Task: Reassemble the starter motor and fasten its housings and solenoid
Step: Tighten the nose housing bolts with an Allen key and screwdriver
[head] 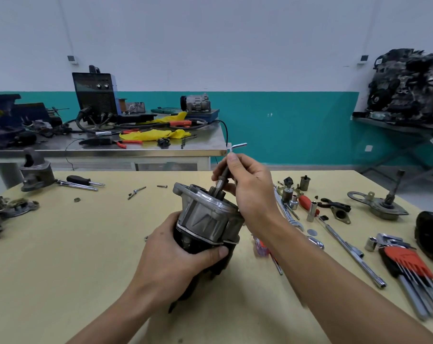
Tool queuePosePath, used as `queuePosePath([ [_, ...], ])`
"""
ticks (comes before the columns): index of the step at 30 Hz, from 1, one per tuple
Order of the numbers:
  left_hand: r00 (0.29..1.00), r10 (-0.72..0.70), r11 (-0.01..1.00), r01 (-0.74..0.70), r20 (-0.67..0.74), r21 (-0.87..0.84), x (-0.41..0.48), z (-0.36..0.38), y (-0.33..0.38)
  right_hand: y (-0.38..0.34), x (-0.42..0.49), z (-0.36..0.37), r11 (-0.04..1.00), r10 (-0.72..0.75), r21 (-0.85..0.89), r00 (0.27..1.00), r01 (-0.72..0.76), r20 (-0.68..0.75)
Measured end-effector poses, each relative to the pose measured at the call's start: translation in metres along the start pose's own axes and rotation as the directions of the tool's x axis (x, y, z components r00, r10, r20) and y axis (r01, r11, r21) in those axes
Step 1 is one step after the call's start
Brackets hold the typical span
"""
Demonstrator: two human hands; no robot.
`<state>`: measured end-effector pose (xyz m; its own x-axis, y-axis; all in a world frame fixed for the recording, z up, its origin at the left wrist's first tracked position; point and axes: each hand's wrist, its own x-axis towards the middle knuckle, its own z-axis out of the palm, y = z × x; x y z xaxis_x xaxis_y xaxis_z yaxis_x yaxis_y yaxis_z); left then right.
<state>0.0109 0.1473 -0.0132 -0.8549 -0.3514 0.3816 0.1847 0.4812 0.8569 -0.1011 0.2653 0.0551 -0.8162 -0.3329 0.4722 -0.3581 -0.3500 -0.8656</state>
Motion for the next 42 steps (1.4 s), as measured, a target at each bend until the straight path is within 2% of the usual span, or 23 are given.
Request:
queuePosePath([
  [4,1.000,0.008,1.000,-0.008,0.028,-0.013,0.000,-0.003,0.000,-0.008,0.002,-0.008,0.990,0.085,0.123,0.984,-0.066,-0.158],
  [8,0.997,0.035,0.999,-0.033,0.066,-0.025,0.000,-0.005,-0.002,-0.016,-0.004,-0.033,0.989,0.050,0.149,0.966,-0.012,-0.255],
  [12,0.990,0.082,0.996,-0.077,0.117,-0.045,0.002,-0.008,-0.005,-0.015,-0.021,-0.052,0.971,0.088,0.235,0.984,-0.051,-0.153],
  [15,0.987,0.115,0.992,-0.108,0.110,-0.071,0.003,-0.009,-0.005,-0.014,-0.029,-0.058,0.957,0.113,0.280,0.985,-0.073,-0.129],
  [18,0.989,0.117,0.988,-0.107,0.095,-0.108,0.004,-0.008,-0.003,-0.015,-0.032,-0.059,0.984,0.033,0.180,0.992,-0.011,-0.120],
  [22,0.987,0.126,0.986,-0.113,0.104,-0.124,0.004,-0.007,-0.002,-0.020,-0.034,-0.060,0.994,-0.113,-0.011,0.993,0.112,-0.037],
  [25,0.985,0.131,0.985,-0.117,0.109,-0.127,0.005,-0.008,-0.003,-0.023,-0.036,-0.061,0.987,-0.152,-0.056,0.988,0.152,0.002],
  [42,0.981,0.167,0.977,-0.152,0.101,-0.148,0.004,-0.010,-0.002,-0.022,-0.034,-0.063,0.990,-0.105,-0.085,0.993,0.110,0.062],
])
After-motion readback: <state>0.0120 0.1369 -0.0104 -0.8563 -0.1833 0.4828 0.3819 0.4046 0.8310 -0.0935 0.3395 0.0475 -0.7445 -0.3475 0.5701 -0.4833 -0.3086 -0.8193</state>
